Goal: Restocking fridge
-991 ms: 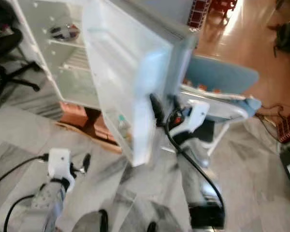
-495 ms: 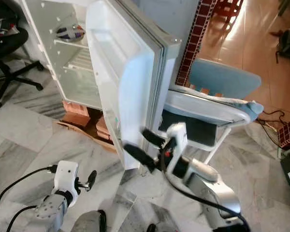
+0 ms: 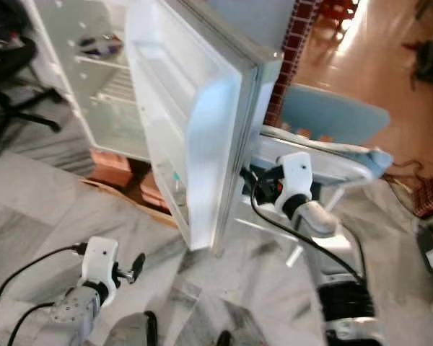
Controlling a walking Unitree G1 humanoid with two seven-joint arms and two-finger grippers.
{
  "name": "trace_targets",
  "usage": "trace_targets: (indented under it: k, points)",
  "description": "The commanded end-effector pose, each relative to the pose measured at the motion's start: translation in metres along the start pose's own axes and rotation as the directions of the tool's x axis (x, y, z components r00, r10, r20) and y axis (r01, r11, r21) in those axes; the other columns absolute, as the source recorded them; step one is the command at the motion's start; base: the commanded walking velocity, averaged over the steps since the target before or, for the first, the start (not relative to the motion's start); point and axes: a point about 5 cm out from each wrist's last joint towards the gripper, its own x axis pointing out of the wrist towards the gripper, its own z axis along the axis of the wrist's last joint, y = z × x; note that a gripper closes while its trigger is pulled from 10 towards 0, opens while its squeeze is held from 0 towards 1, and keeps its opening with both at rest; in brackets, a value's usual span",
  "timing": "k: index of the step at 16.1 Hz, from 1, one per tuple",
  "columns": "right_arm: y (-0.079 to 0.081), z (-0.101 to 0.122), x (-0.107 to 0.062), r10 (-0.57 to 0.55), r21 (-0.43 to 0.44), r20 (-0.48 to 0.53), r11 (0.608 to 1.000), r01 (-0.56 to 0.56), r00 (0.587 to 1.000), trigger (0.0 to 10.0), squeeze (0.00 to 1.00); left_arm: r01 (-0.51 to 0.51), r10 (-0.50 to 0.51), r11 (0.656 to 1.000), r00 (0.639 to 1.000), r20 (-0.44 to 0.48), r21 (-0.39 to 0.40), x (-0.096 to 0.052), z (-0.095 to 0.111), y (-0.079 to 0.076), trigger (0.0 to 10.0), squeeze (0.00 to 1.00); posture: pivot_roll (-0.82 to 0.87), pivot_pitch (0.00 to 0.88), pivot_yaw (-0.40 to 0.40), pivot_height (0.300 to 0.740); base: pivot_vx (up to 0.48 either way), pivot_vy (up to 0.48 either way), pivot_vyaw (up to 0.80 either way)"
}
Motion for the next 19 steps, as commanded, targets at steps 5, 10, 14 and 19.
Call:
trace_targets:
  k: [5,10,14,19]
  points:
    - [0.079,0.067,-0.022,0.554,0.270,0.406,0.687,-0.675,0.727,10.0,0.00,0.014,-0.014,1.000,1.000,-0.008,0.016,0.001,0.000,-0.001,10.0,0.00,0.16,0.105,-0.060,0.740,0.000,0.000,0.00]
    - [0.092,0.051,-0.038,0.614,0.350,0.391,0.589,-0.728,0.686,10.0,0.00,0.020,-0.020,1.000,1.000,-0.017,0.017,0.003,-0.002,-0.001,10.0,0.00,0.15,0.104,-0.061,0.740,0.000,0.000,0.00]
    - [0.062,0.016,-0.019,0.441,0.215,0.156,0.858,-0.466,0.884,10.0,0.00,0.022,-0.022,1.000,0.999,-0.030,0.021,0.006,-0.003,-0.003,10.0,0.00,0.15,0.101,-0.066,0.740,0.000,0.000,0.00]
    - [0.024,0.001,-0.022,0.306,0.091,0.061,0.946,-0.310,0.950,10.0,0.00,0.023,-0.022,0.999,0.999,-0.032,0.024,0.006,-0.004,-0.002,10.0,0.00,0.15,0.103,-0.066,0.740,0.000,0.000,0.00]
